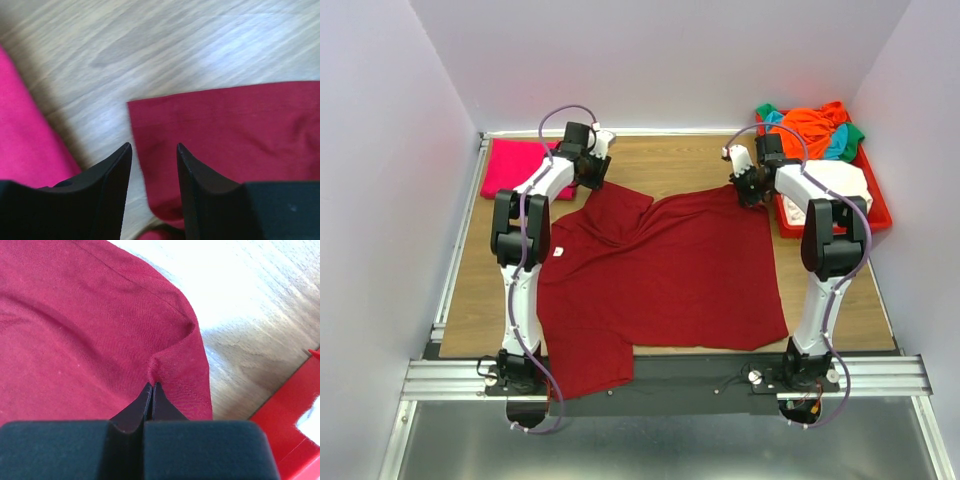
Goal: Fold and stack the t-shirts
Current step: Flatten the tshirt out
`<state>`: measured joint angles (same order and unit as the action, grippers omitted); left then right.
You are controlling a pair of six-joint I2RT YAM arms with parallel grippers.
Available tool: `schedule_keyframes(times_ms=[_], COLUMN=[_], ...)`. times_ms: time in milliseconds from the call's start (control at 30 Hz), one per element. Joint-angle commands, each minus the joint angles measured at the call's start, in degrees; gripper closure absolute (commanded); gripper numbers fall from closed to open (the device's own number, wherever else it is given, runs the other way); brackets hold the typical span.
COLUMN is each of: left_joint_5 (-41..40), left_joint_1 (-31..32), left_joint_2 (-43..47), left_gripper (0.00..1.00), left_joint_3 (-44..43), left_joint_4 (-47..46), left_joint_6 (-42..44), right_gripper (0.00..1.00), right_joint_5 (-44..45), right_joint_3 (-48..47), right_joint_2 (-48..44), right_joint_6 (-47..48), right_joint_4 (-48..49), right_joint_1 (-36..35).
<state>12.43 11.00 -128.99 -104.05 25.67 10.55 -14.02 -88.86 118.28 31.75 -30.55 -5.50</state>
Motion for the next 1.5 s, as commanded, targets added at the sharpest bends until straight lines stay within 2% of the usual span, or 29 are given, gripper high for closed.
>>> schedule_keyframes(times_ms=[0, 367, 833, 1067, 1267, 1467], left_joint_5=[-5.9, -3.5, 0.1, 1.1, 1.8, 3.4], left_joint_1=[0.0, -0.1, -0.1, -0.8, -1.0, -1.2], left_joint_2=[-2.5, -9.4, -10.1, -11.0, -12.2, -13.0], left_gripper=[0.52, 0.54, 0.56, 0.55, 0.55, 0.55], left_joint_3=[-2.3, -11.1, -13.3, -18.5, -22.2, -20.6], left_joint_4=[-0.3, 2.5, 5.4, 6.6, 9.0, 9.4], left_joint_6=[3.3, 2.9, 1.0, -3.3, -2.9, -3.1], right_gripper=[0.99, 0.99, 0.99, 0.99, 0.99, 0.99], right_joint_5=[-1.4, -1.4, -1.2, -1.2, -1.2, -1.2], right_joint_3=[0.6, 0.6, 0.6, 0.7, 0.7, 0.7], right_joint_2=[0.1, 0.5, 0.4, 0.5, 0.5, 0.5], right_joint_6=[-0.2, -0.2, 0.0, 0.0, 0.1, 0.1], right_joint_4=[-0.5, -0.5, -0.6, -0.6, -0.5, -0.6], right_joint_1=[0.5, 0.4, 0.5, 0.6, 0.5, 0.5])
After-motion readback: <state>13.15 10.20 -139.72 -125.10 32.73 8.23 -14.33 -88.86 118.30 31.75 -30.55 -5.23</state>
